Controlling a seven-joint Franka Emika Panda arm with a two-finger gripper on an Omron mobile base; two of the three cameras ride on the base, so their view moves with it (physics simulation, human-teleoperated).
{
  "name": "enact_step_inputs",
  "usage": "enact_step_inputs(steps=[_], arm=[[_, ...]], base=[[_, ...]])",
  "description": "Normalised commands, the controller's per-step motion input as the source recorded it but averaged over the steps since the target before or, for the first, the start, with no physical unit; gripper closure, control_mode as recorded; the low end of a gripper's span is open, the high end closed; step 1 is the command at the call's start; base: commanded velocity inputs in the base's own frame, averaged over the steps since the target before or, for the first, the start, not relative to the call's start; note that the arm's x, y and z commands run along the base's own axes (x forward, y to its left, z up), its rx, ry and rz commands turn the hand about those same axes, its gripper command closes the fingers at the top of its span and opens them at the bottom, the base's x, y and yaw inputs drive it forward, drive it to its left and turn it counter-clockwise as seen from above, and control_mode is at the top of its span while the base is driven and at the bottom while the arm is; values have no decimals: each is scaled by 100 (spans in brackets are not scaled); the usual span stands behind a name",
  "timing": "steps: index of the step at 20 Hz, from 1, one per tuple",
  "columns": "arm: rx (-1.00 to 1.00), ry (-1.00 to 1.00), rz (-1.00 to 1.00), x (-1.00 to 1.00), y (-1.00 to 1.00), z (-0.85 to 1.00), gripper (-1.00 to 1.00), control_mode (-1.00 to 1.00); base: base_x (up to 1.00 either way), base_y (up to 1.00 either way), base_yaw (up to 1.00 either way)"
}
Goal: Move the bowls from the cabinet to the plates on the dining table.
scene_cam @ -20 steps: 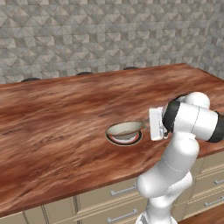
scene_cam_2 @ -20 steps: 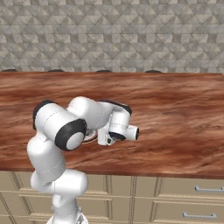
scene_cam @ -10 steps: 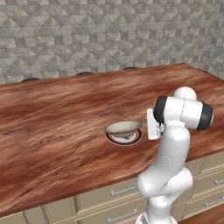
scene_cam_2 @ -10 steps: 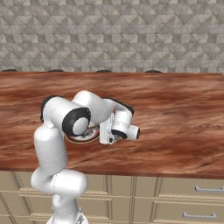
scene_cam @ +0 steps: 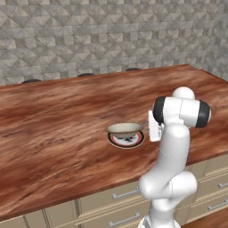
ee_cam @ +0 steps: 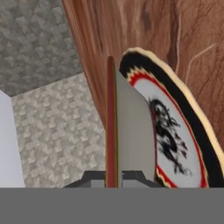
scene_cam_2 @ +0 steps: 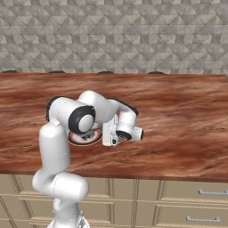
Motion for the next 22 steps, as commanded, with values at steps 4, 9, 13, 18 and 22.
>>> enact_step_inputs(steps=[4, 9, 13, 18, 22], arm=[[0, 3, 8, -31, -6, -21, 100, -100], [0, 2, 9, -17, -6, -29, 100, -100], [-1, 0, 8, -1, -4, -42, 100, -100], [-4, -6, 7, 0, -4, -46, 100, -100], [-6, -10, 7, -1, -3, -33, -100, -100]], base=[[0, 0, 0], [0, 0, 0], [0, 0, 0], [0, 0, 0], [0, 0, 0]])
